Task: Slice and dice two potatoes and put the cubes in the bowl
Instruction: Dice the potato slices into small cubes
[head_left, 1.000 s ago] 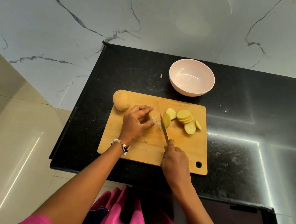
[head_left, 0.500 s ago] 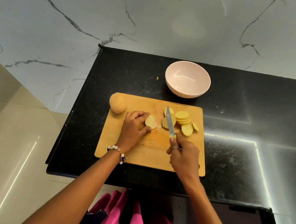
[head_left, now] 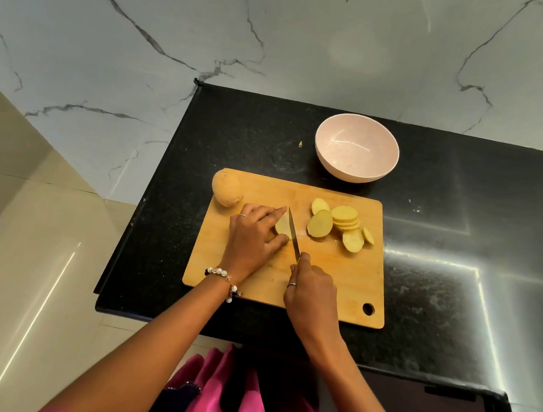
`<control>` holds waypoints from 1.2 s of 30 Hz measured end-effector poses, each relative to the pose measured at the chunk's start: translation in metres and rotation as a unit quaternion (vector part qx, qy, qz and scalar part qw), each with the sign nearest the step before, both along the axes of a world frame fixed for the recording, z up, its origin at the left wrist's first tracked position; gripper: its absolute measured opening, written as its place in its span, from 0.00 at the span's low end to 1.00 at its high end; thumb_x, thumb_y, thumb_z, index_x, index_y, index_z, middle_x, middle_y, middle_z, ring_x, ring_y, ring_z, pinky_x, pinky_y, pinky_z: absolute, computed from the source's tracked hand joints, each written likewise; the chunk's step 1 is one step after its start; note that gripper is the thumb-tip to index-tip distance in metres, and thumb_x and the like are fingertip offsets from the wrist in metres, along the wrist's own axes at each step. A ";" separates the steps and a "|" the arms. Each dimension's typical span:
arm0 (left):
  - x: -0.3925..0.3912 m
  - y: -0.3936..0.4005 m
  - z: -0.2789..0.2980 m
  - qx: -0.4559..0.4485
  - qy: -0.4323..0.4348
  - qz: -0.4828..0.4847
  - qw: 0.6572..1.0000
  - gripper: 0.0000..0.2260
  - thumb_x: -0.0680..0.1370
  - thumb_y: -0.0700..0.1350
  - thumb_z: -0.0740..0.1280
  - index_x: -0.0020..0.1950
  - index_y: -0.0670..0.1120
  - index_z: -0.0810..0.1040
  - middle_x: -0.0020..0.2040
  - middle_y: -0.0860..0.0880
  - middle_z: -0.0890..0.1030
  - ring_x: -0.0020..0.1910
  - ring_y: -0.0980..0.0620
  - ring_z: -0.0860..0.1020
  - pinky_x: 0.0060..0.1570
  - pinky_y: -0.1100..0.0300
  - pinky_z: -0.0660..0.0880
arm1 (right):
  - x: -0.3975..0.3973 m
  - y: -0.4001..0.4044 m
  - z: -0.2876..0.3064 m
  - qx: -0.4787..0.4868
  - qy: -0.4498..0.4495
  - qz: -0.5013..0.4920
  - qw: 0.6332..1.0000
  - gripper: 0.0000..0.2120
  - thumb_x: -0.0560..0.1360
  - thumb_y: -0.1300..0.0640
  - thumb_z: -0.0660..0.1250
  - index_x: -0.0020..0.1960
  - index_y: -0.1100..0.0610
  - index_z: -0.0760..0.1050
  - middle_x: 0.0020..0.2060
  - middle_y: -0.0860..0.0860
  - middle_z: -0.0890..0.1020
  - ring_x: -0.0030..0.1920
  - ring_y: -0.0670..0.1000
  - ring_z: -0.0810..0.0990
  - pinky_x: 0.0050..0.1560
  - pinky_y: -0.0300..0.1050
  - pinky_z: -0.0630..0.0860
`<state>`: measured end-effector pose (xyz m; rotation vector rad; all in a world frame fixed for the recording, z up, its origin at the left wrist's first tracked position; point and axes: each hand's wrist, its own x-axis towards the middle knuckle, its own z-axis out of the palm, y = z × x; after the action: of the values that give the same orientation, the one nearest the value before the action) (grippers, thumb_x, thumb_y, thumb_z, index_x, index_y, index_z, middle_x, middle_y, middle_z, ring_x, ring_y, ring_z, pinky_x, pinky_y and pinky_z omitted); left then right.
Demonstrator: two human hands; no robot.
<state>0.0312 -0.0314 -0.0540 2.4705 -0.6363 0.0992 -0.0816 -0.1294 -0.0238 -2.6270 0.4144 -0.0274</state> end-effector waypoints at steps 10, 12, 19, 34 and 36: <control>0.007 0.003 -0.001 -0.050 0.060 -0.013 0.997 0.30 0.72 0.51 0.71 0.72 0.53 0.66 0.61 0.57 0.78 0.63 0.53 0.69 0.57 0.52 0.63 | 0.005 0.007 0.006 -0.091 0.067 -0.004 0.994 0.23 0.81 0.61 0.50 0.75 0.61 0.54 0.51 0.58 0.78 0.48 0.60 0.78 0.40 0.48 0.66; 0.008 0.002 -0.002 -0.057 0.067 -0.009 0.996 0.30 0.72 0.52 0.71 0.72 0.53 0.66 0.60 0.58 0.79 0.63 0.53 0.69 0.58 0.51 0.64 | 0.011 0.012 0.008 -0.106 0.076 -0.002 0.991 0.23 0.80 0.63 0.49 0.75 0.62 0.53 0.52 0.59 0.78 0.50 0.61 0.78 0.41 0.48 0.68; 0.007 0.002 -0.007 -0.066 0.046 -0.007 0.997 0.29 0.72 0.54 0.70 0.71 0.52 0.68 0.58 0.58 0.80 0.61 0.52 0.70 0.56 0.49 0.65 | -0.008 0.019 0.010 -0.109 0.090 0.018 0.990 0.24 0.79 0.66 0.48 0.75 0.65 0.51 0.51 0.59 0.77 0.47 0.60 0.79 0.39 0.47 0.64; 0.010 0.008 -0.005 -0.118 0.098 -0.011 0.988 0.31 0.71 0.48 0.72 0.73 0.51 0.65 0.59 0.58 0.79 0.63 0.53 0.70 0.63 0.44 0.67 | 0.015 0.012 0.022 -0.058 0.062 -0.010 0.996 0.20 0.79 0.62 0.52 0.71 0.61 0.62 0.48 0.61 0.78 0.47 0.63 0.77 0.38 0.48 0.63; 0.010 0.007 -0.005 -0.123 0.094 -0.008 0.988 0.31 0.71 0.48 0.72 0.72 0.51 0.66 0.59 0.57 0.80 0.62 0.53 0.70 0.62 0.44 0.67 | 0.014 0.014 0.021 -0.080 0.065 -0.010 0.995 0.21 0.79 0.63 0.51 0.71 0.62 0.60 0.49 0.60 0.78 0.48 0.63 0.77 0.39 0.49 0.65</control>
<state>0.0408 -0.0242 -0.0590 2.2057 -0.5280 -0.0583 -0.0674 -0.1154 -0.0033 -2.7927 0.5032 0.1091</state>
